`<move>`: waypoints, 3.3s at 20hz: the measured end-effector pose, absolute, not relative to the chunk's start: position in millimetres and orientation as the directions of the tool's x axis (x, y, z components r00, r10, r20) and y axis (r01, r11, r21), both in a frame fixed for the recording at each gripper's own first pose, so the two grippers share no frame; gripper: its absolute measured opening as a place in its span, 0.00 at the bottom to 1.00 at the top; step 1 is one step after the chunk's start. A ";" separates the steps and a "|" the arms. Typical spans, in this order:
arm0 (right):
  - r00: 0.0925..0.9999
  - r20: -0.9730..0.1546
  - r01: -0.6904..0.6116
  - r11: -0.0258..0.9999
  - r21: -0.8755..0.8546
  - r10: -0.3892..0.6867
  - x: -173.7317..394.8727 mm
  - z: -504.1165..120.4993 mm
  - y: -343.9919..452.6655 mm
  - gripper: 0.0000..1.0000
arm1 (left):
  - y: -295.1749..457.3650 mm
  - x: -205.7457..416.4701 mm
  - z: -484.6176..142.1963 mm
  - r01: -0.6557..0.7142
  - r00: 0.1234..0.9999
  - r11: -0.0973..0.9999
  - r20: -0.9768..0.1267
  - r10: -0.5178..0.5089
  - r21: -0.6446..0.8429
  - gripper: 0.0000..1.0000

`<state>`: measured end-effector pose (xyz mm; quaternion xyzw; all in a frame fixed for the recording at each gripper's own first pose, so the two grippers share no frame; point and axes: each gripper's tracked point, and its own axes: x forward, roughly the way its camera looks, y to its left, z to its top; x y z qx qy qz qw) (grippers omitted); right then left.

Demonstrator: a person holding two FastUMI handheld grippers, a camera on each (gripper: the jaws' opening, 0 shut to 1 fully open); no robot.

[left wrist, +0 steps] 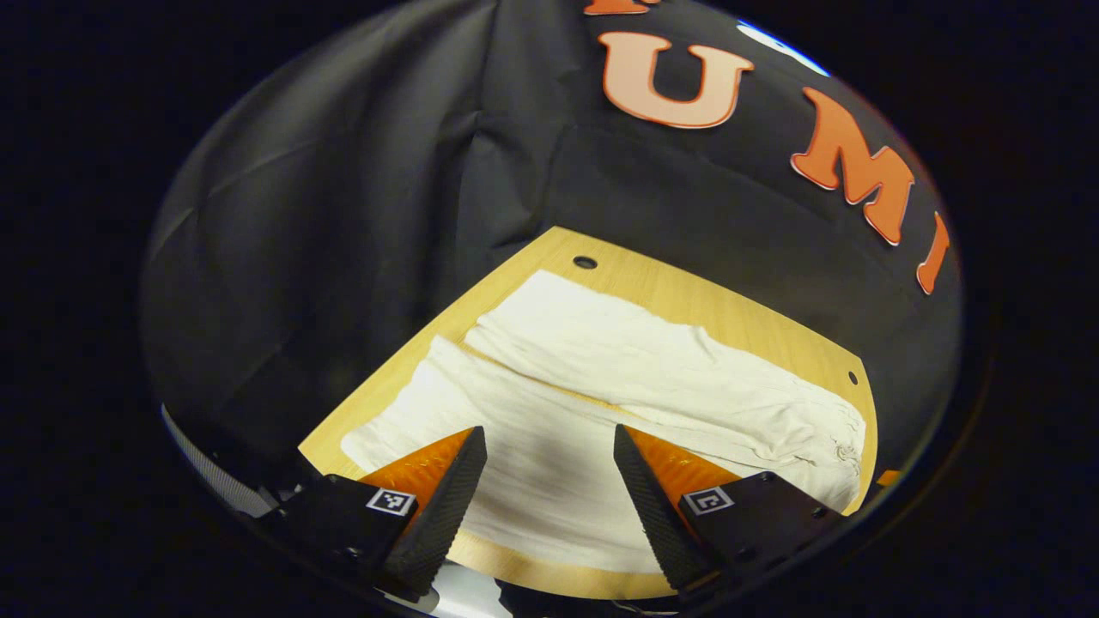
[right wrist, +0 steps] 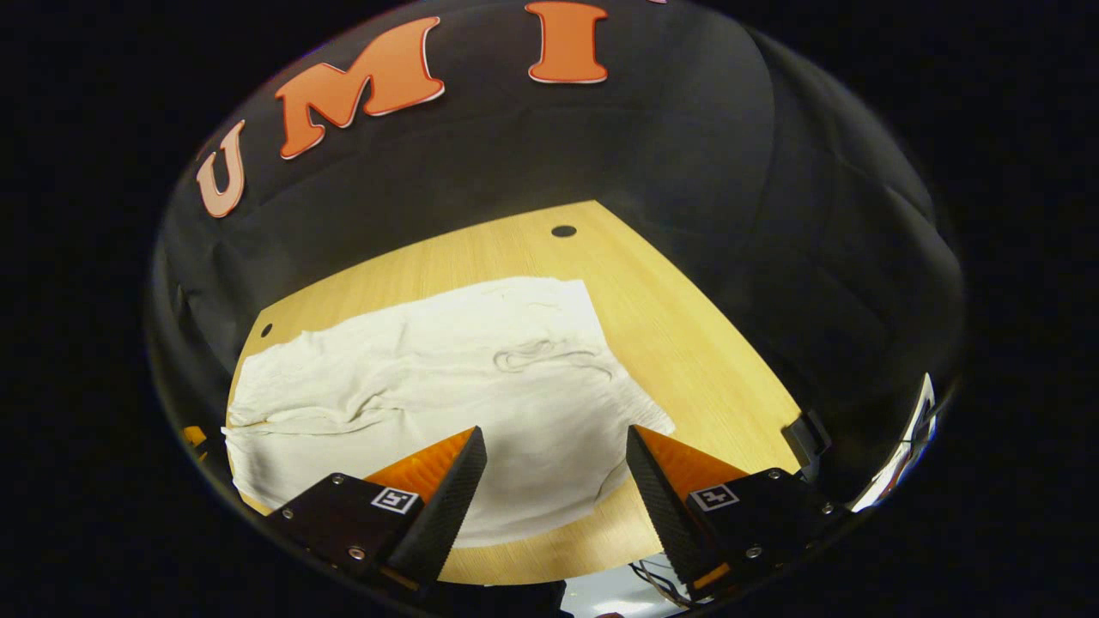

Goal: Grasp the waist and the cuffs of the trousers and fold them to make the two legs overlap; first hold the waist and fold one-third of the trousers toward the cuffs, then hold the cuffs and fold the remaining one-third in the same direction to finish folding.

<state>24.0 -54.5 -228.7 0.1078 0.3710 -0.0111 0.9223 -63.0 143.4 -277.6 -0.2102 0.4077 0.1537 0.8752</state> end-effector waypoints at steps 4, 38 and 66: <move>0.652 -0.754 0.177 0.950 0.257 0.082 18.6 -250.0 -50.9 0.97 | 167.9 -85.7 -317.6 -0.535 0.533 0.780 -0.846 0.014 -0.324 0.98; 0.555 -0.829 0.445 0.816 0.369 0.073 27.1 -318.8 -88.9 0.93 | 257.3 -92.9 -428.3 -0.753 0.542 0.376 -0.833 -0.111 -0.540 0.08; 0.636 -0.762 0.606 0.534 0.590 0.120 76.5 -282.7 -96.0 0.05 | 280.9 4.6 -343.5 -0.535 0.664 0.597 -0.735 -0.141 -0.598 0.04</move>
